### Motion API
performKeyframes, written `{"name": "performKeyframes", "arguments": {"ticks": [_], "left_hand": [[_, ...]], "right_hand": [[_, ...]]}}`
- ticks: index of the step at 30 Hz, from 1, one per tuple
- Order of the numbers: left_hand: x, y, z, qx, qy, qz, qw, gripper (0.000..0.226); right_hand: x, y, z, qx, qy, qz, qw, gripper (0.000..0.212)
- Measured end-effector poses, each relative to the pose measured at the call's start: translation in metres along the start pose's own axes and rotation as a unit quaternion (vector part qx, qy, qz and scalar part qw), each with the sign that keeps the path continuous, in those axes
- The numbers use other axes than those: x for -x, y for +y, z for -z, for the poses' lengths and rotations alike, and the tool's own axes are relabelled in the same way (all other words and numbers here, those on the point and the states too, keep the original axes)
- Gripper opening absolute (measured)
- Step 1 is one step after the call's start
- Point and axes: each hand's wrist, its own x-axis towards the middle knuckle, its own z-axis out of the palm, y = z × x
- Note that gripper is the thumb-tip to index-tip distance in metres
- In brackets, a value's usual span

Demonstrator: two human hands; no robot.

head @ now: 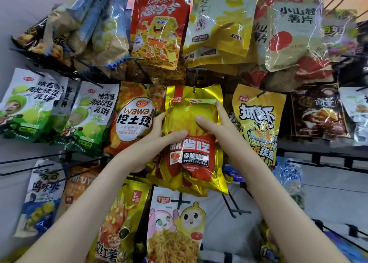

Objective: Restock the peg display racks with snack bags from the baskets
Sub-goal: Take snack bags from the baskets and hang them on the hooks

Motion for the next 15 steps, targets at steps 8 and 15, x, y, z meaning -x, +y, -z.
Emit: {"name": "performKeyframes", "arguments": {"ticks": [8, 15], "left_hand": [[-0.003, -0.003, -0.008, 0.032, 0.014, -0.001, 0.999, 0.108], [0.001, -0.009, -0.007, -0.004, 0.056, -0.004, 0.998, 0.11]], "right_hand": [[0.005, 0.003, 0.006, -0.045, 0.002, 0.037, 0.998, 0.097], [0.03, 0.02, 0.011, -0.02, -0.037, 0.028, 0.999, 0.073]]}}
